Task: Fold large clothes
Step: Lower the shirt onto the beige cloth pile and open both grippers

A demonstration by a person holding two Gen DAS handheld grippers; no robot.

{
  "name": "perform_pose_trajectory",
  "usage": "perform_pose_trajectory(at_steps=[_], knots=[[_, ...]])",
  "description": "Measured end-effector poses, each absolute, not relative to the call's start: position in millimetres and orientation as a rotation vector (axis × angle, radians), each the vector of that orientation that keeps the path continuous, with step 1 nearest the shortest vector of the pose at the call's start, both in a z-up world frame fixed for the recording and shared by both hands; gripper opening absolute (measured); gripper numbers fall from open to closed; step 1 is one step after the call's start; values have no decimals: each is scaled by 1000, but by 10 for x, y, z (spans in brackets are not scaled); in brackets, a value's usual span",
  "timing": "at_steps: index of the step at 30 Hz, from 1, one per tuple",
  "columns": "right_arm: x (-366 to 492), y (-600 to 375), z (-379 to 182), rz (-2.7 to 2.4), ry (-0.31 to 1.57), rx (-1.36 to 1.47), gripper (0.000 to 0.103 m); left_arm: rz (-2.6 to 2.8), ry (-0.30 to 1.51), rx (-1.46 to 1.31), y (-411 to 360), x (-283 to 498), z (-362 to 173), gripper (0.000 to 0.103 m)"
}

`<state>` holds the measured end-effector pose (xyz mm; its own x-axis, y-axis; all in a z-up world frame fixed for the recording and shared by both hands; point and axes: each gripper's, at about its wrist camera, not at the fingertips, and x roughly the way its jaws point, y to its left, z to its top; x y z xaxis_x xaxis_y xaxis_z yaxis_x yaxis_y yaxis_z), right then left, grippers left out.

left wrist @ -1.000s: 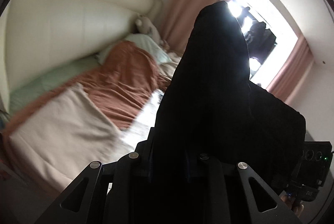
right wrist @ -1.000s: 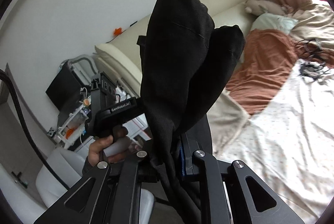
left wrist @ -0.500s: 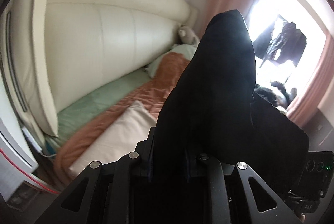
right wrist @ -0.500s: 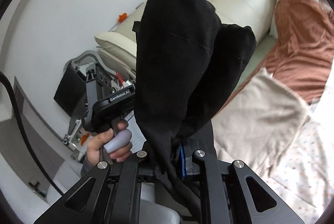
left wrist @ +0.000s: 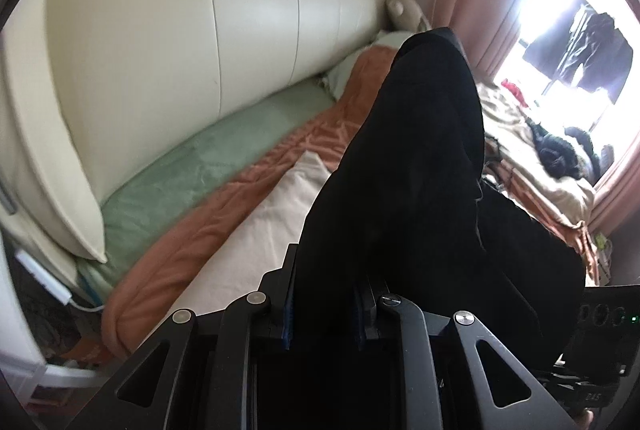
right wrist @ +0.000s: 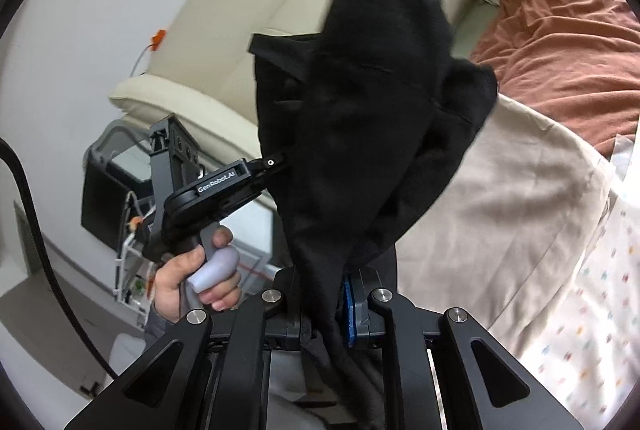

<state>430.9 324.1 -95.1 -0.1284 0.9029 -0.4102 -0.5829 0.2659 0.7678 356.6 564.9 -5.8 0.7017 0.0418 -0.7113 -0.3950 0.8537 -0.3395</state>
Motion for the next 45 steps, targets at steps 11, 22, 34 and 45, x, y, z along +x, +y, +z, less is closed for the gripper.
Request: perform_pose_trajectory(at_steps=[11, 22, 34, 45], knots=[[5064, 3290, -1871, 1130, 1218, 370, 14, 448, 813, -436, 5654, 3719, -608, 50], [5030, 3164, -2034, 1078, 1233, 362, 14, 484, 804, -499, 5567, 2740, -885, 50], [5122, 2761, -2019, 874, 1235, 284, 31, 543, 803, -552, 5464, 2241, -1050, 51], [5009, 2249, -1444, 903, 1169, 250, 42, 475, 769, -516, 4843, 2184, -737, 66]])
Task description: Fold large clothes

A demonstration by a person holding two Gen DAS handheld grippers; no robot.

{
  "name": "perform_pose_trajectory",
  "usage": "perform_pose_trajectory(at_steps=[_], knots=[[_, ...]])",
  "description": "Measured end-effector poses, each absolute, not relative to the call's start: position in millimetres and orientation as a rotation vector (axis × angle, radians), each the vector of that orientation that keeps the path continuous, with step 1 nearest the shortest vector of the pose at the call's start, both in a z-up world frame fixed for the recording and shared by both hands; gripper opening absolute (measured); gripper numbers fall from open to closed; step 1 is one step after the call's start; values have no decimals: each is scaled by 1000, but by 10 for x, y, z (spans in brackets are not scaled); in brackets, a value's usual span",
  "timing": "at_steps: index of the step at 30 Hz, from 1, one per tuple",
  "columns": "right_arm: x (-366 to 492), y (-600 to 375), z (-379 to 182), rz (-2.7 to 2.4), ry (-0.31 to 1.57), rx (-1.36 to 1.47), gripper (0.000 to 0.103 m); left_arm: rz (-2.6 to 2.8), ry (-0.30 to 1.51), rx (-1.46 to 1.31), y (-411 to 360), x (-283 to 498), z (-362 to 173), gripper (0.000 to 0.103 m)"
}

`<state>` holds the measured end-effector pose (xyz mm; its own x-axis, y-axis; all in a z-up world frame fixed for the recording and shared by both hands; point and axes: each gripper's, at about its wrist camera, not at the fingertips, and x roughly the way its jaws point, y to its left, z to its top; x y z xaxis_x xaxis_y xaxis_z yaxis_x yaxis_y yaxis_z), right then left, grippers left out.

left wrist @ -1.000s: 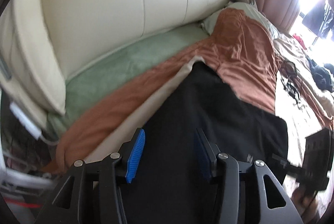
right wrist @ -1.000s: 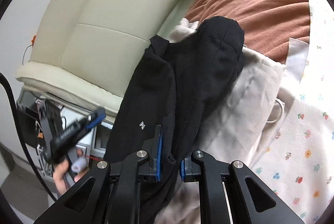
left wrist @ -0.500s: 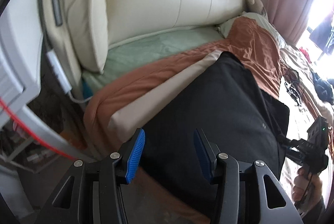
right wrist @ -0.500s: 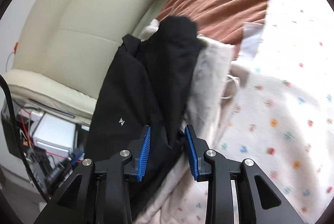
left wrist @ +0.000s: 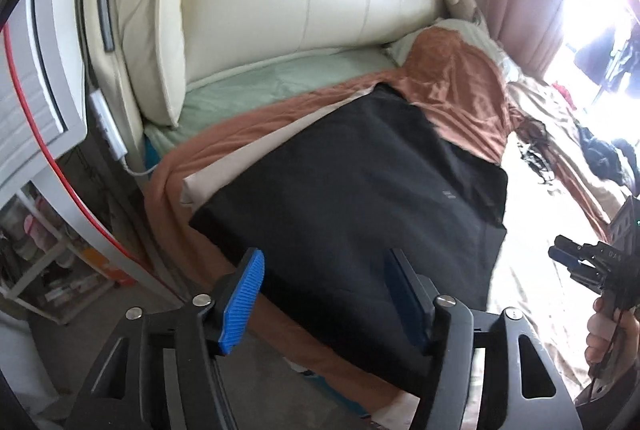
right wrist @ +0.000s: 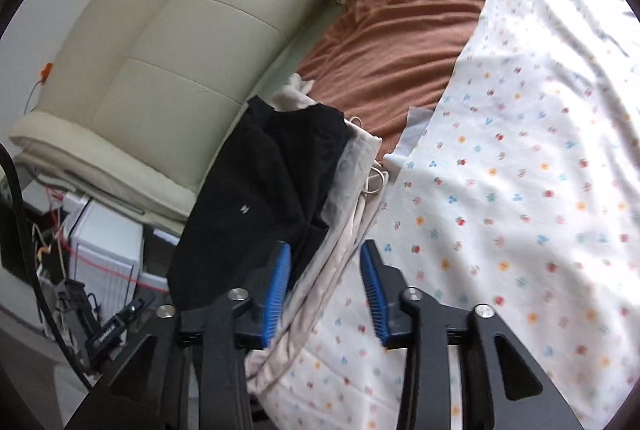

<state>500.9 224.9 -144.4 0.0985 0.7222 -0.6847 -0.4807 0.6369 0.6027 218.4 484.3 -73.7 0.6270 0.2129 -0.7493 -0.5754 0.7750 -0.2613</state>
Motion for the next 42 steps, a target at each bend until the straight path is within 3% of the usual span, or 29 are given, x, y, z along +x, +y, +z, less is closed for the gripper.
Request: perform_pose_trajectory(at_steps=[1, 3, 6, 8, 11, 15, 16, 42], knots=[[4989, 2212, -1396, 907, 1160, 245, 44, 473, 763, -502, 4774, 2186, -682, 68], [4937, 2093, -1258, 917, 1137, 234, 51, 466, 741, -488, 4620, 2163, -558, 81], [4861, 1927, -1072, 919, 1102, 222, 65, 458, 705, -481, 4425, 2135, -381, 89], [4799, 1803, -955, 914, 1080, 209, 81, 453, 688, -477, 4287, 2115, -278, 94], [4696, 1606, -775, 920, 1048, 195, 94, 439, 676, -459, 4059, 2106, -154, 95], [4520, 1341, -548, 907, 998, 154, 97, 435, 670, -417, 3716, 2096, -4, 96], [4483, 1294, -515, 906, 992, 146, 102, 431, 665, -411, 3651, 2088, 27, 97], [3111, -866, 227, 735, 731, 112, 103, 277, 475, -302, 1695, 1257, 648, 102]])
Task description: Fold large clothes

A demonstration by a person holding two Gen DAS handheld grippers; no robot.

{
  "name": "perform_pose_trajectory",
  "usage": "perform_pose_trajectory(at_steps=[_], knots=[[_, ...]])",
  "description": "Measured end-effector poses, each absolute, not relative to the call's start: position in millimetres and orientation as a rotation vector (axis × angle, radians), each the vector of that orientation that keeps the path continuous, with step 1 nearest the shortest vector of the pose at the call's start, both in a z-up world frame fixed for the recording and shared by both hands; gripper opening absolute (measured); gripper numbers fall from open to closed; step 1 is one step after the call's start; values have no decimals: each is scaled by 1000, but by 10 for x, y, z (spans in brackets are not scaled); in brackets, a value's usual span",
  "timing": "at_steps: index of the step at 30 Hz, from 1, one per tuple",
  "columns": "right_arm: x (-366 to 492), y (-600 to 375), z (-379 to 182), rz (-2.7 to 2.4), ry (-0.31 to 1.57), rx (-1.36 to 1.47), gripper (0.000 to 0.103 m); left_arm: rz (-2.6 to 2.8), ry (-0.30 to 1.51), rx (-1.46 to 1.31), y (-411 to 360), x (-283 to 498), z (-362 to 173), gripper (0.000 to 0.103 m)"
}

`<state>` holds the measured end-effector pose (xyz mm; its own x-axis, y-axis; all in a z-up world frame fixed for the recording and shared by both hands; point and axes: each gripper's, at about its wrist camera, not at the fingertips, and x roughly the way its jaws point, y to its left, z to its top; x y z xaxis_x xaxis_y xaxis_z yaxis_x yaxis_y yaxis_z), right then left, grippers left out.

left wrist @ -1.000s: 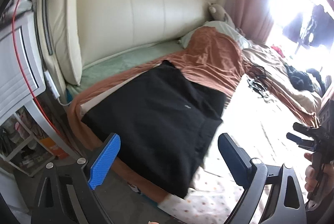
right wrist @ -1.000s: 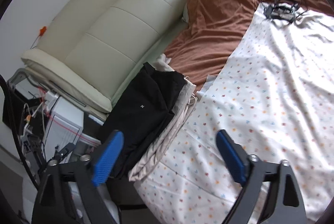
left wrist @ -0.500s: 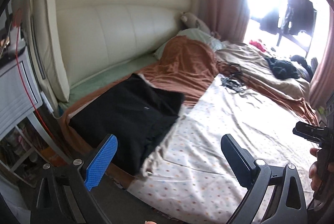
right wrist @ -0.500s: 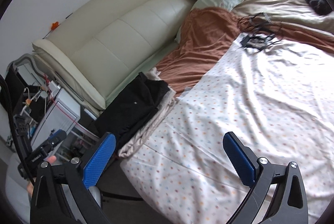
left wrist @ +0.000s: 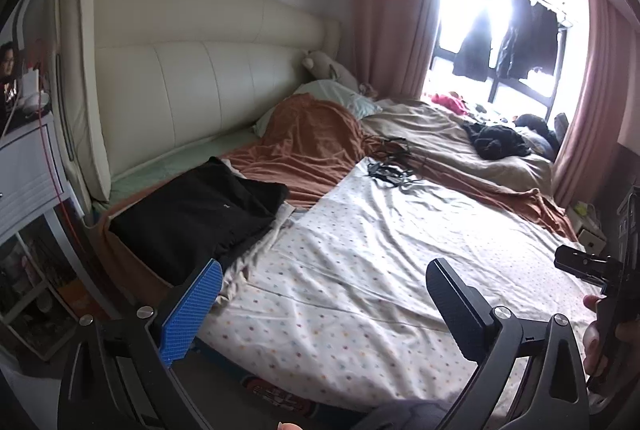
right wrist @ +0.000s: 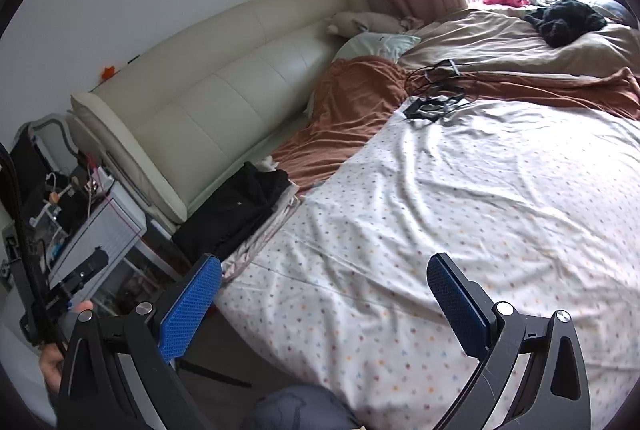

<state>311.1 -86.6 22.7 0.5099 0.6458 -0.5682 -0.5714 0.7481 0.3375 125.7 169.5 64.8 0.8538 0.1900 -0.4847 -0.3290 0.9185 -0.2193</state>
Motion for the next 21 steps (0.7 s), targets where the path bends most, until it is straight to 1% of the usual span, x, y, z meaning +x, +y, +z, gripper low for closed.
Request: perform_pose_trajectory(at_steps=[10, 21], knots=[[2415, -1442, 199, 676, 632, 126, 103, 255, 370, -226, 1152, 715, 691, 103], [1628, -1800, 177, 581, 544, 89, 103, 195, 353, -198, 789, 241, 535, 102]])
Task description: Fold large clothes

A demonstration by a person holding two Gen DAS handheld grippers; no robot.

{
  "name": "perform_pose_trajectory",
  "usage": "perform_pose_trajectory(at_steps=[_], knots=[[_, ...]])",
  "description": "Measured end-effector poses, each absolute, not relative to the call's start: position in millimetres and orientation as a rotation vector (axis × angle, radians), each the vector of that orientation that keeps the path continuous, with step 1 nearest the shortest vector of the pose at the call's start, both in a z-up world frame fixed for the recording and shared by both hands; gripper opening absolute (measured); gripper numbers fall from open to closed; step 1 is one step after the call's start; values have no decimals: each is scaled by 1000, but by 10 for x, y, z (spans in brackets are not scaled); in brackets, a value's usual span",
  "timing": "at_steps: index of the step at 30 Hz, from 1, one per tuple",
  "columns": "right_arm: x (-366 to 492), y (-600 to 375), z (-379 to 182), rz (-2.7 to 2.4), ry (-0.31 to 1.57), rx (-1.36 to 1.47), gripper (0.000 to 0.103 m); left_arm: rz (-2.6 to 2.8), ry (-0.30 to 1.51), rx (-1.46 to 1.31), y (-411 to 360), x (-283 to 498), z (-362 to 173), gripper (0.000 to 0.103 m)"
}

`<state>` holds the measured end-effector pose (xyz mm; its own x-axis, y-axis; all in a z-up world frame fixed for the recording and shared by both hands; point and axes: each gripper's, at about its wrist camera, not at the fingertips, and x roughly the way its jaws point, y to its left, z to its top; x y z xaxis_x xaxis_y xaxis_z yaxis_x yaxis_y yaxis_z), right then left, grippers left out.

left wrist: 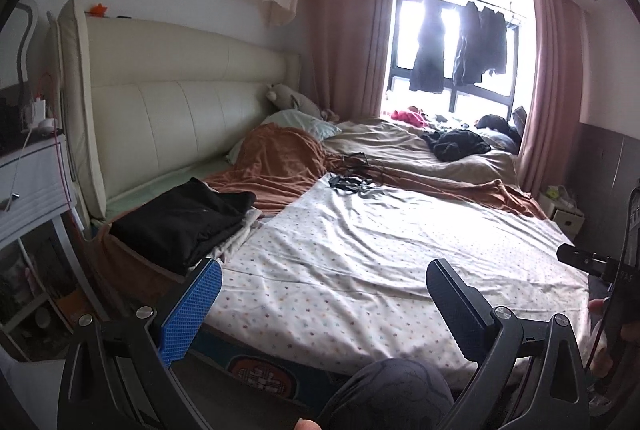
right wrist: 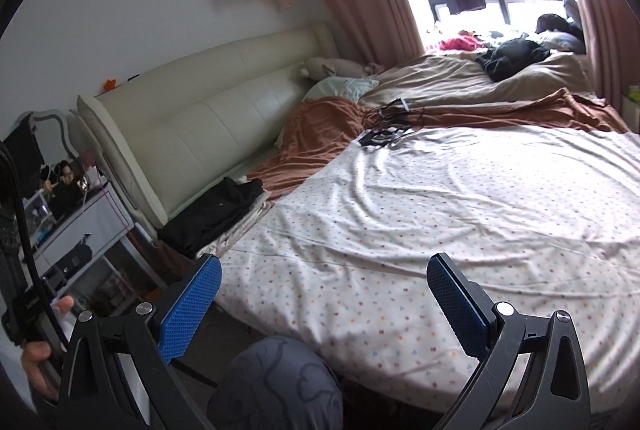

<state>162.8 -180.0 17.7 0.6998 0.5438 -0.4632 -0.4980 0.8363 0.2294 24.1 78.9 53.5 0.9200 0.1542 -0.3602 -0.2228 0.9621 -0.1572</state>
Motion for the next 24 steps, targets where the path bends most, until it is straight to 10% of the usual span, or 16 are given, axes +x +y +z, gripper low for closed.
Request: perform_pose_trajectory(at_steps=[24], knots=[[830, -2059, 28, 513, 493, 30, 103, 131, 344, -167, 389, -194, 167, 102]])
